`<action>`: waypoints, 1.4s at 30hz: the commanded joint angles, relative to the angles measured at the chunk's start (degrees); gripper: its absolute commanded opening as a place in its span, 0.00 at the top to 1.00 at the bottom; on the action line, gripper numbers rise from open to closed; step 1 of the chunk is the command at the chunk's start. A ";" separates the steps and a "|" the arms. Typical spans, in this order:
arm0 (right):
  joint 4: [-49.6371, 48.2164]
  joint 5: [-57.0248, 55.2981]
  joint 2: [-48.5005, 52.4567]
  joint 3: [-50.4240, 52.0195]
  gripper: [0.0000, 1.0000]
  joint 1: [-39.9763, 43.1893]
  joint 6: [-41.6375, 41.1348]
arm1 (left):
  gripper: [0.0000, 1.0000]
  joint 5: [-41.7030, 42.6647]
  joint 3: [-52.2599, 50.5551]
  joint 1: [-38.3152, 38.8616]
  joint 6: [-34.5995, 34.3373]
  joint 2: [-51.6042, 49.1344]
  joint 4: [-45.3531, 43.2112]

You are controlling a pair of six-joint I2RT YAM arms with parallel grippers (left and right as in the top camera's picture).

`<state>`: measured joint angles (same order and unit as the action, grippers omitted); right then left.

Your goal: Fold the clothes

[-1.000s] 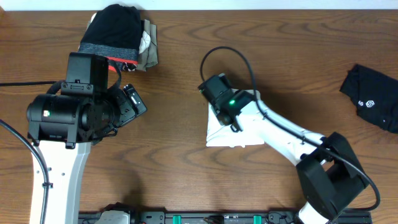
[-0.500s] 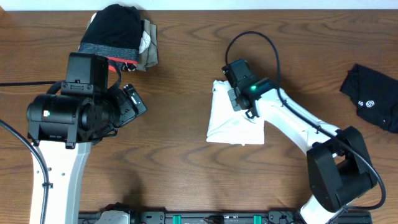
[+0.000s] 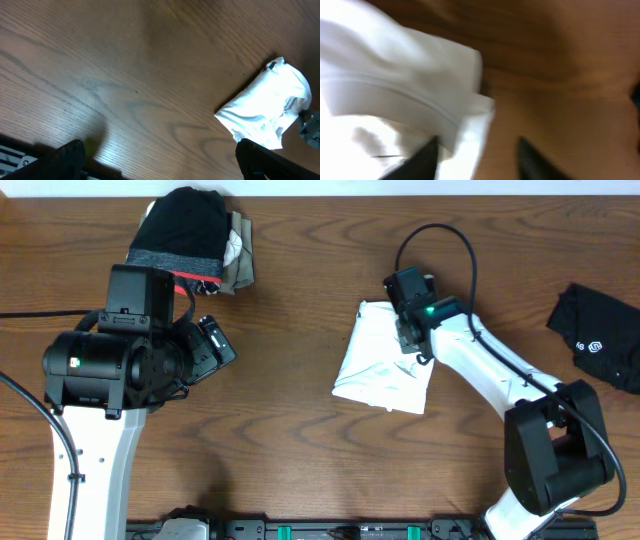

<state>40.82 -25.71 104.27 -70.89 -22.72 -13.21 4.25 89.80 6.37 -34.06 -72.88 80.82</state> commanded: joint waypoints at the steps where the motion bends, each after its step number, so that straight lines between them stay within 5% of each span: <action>1: 2.16 -4.46 0.26 -0.81 0.42 2.73 -5.73 | 0.02 -0.92 -0.24 -0.35 1.01 -0.15 0.15; 8: 9.77 8.24 -1.62 -4.94 0.51 3.87 -7.10 | 0.02 -0.92 -0.24 -0.35 1.01 -0.15 0.09; 15: 5.81 39.95 -4.37 -7.02 0.44 1.81 3.58 | 0.02 -0.92 -0.24 -0.35 1.01 -0.15 0.09; 22: 17.64 40.46 -3.96 -6.93 0.63 1.79 -9.27 | 0.02 -0.92 -0.35 -0.35 1.46 -0.15 0.13; 29: 25.42 29.07 -3.96 -5.44 0.54 1.53 -20.24 | 0.02 -0.94 -0.50 -0.35 1.66 -0.15 0.13; 34: 23.93 29.14 -3.96 -4.44 0.29 1.53 -20.24 | 0.02 -0.92 -0.50 -0.35 1.64 -0.15 0.07; 39: 18.58 33.83 -3.89 -0.09 0.28 1.53 -20.46 | 0.02 -0.92 -0.50 -0.35 1.64 -0.15 0.11; 42: 14.75 36.96 -3.89 3.26 0.37 1.53 -21.11 | 0.02 -0.92 -0.50 -0.35 1.64 -0.15 0.11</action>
<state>56.86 7.62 100.82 -70.22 -20.93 -32.73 4.19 89.67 6.37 -32.99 -72.88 80.77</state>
